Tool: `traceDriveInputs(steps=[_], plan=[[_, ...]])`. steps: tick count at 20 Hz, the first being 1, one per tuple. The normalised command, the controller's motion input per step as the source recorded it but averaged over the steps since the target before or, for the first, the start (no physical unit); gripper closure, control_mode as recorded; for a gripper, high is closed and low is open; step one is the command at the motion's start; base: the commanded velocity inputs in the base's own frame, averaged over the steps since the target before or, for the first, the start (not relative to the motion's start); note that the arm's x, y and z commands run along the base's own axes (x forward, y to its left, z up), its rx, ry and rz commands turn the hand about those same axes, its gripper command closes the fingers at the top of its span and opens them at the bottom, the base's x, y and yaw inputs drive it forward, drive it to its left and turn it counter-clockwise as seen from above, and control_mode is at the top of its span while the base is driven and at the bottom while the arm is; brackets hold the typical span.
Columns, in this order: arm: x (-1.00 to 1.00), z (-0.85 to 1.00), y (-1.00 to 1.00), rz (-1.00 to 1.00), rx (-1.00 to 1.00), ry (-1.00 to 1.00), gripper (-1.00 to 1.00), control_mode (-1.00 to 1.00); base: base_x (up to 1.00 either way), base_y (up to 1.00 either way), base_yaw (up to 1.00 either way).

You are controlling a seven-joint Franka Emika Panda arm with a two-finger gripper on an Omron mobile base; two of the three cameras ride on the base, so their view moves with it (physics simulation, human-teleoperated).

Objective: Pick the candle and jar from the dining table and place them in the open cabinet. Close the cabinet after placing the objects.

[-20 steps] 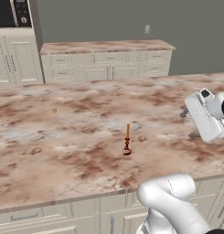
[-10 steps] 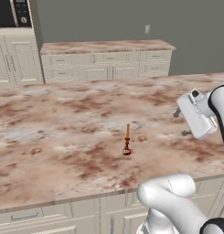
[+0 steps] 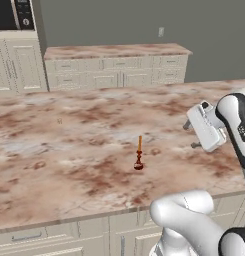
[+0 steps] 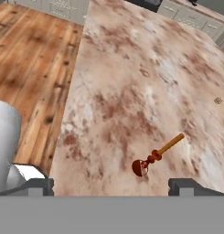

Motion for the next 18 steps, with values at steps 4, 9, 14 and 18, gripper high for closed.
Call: traceDriveInputs(steps=[4,9,14,18], plan=[[0.40,-0.19,0.00,-0.02,0.02,0.04,-1.00,-1.00,0.00,0.00,0.00],[0.40,-0.20,0.00,-0.01,0.01,0.06,-1.00,-1.00,0.00,0.00,0.00],[0.31,-0.25,0.01,0.00,0.00,0.07,-1.00,-1.00,0.00,0.00,0.00],[0.37,-0.20,0.04,-0.01,0.02,0.06,-1.00,-1.00,0.00,0.00,0.00]])
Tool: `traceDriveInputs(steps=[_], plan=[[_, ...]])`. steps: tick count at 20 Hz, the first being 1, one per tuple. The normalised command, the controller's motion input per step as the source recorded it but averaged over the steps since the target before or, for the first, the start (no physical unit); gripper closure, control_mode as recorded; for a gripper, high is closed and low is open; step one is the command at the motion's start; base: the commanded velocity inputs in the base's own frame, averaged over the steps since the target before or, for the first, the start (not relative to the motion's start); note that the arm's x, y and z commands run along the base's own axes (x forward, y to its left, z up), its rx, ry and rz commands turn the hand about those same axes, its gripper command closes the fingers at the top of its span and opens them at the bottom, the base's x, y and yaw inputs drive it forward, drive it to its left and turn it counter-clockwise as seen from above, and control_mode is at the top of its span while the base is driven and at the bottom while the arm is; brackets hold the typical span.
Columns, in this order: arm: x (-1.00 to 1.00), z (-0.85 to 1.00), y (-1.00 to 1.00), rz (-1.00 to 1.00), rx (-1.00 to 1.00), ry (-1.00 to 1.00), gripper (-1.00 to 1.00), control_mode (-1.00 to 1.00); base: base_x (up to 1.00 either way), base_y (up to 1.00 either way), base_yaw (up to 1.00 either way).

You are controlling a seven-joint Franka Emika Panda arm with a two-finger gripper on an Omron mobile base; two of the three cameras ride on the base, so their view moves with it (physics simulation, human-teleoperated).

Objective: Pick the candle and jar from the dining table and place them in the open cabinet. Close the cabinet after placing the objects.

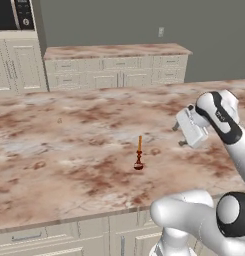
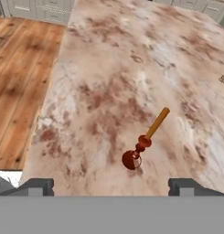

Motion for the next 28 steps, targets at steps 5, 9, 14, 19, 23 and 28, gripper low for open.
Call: traceDriveInputs(steps=[5,9,14,19,23,28], plan=[[0.41,-0.14,0.02,-0.02,0.03,0.05,-1.00,-1.00,0.00,0.00,0.00],[0.33,-0.21,0.00,-0.02,0.02,0.05,-1.00,-1.00,0.00,0.00,0.00],[0.25,-0.28,0.01,-0.02,0.02,0.04,-1.00,-1.00,0.00,0.00,0.00],[0.37,-0.23,0.02,-0.03,0.02,0.02,-1.00,-1.00,0.00,0.00,0.00],[0.31,-0.15,0.00,-0.03,0.03,0.00,-1.00,-1.00,0.00,0.00,0.00],[0.18,-0.12,0.00,-0.02,0.04,0.00,-1.00,-1.00,0.00,0.00,0.00]])
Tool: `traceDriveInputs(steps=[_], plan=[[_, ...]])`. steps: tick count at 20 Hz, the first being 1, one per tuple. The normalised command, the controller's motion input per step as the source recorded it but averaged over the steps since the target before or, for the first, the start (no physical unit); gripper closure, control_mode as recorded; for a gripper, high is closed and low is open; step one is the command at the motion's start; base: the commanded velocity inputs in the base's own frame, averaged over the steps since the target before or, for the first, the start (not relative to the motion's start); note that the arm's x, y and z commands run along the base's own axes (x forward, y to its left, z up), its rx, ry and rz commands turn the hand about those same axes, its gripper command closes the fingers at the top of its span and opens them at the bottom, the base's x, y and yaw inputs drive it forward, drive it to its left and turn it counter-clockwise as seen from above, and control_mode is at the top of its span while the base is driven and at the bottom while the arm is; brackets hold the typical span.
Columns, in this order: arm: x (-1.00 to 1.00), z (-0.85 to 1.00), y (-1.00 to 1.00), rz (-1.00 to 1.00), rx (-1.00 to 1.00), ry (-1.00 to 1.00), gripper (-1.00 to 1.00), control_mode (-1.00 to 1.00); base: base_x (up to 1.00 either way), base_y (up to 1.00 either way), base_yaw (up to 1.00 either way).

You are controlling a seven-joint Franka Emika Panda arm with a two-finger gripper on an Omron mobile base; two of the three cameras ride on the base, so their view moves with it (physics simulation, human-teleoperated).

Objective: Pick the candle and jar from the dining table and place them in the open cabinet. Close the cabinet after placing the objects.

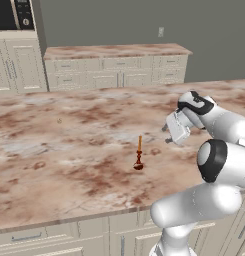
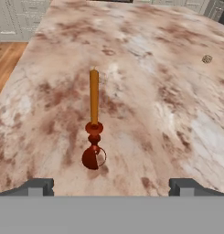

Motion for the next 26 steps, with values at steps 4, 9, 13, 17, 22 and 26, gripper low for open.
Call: traceDriveInputs(steps=[4,9,13,17,22,26], plan=[[-0.19,-0.08,0.07,0.00,0.06,0.00,-1.00,-1.00,0.00,0.00,0.00],[-0.31,-0.04,0.25,0.00,0.05,0.08,-1.00,-1.00,0.00,0.00,0.00],[-0.11,-0.06,0.19,0.00,0.03,0.10,-1.00,-1.00,0.00,0.00,0.00],[0.14,-0.21,0.05,-0.01,0.00,0.10,-1.00,-1.00,0.00,0.00,0.00],[0.13,-0.41,0.00,0.00,0.02,0.16,-1.00,-1.00,0.00,0.00,0.00],[0.03,-0.27,0.09,0.00,0.06,0.05,-1.00,-1.00,0.00,0.00,0.00]])
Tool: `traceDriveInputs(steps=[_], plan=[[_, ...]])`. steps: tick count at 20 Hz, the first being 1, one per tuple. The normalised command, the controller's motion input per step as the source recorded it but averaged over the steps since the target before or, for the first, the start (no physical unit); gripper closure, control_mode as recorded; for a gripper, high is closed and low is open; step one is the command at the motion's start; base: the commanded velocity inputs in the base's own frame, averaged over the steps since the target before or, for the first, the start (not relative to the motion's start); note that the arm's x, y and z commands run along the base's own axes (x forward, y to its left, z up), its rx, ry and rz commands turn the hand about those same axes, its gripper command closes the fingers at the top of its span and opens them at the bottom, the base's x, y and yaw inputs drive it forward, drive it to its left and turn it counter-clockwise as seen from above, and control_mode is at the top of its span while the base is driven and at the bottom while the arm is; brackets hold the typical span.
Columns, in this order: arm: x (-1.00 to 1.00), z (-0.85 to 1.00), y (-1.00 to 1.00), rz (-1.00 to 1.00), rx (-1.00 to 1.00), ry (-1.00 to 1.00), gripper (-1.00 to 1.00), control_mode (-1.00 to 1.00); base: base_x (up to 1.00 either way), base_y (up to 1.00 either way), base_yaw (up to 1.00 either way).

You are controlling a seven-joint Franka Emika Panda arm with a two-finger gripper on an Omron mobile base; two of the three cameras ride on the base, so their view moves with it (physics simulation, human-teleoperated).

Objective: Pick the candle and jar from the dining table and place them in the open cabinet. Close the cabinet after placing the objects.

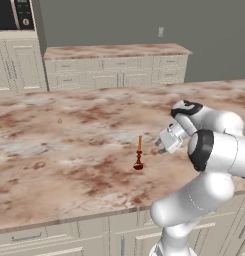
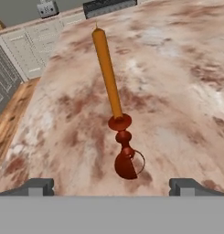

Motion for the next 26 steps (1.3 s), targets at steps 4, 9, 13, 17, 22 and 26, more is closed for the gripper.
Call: traceDriveInputs(steps=[4,9,13,17,22,26], plan=[[0.00,-0.09,0.18,0.00,0.07,0.00,-1.00,-1.00,0.00,0.00,0.00],[0.01,-0.06,0.22,0.00,0.04,0.00,-1.00,-1.00,0.00,0.00,0.00],[0.04,-0.11,0.23,0.00,0.01,0.00,-1.00,-1.00,0.00,0.00,0.00],[0.06,-0.14,0.20,0.00,0.01,0.00,-1.00,-1.00,0.00,0.00,0.00],[0.03,-0.13,0.20,0.00,0.01,0.00,-1.00,-1.00,0.00,0.00,0.00],[0.08,-0.15,0.13,0.00,0.03,-0.01,-1.00,-1.00,0.00,0.00,0.00]])
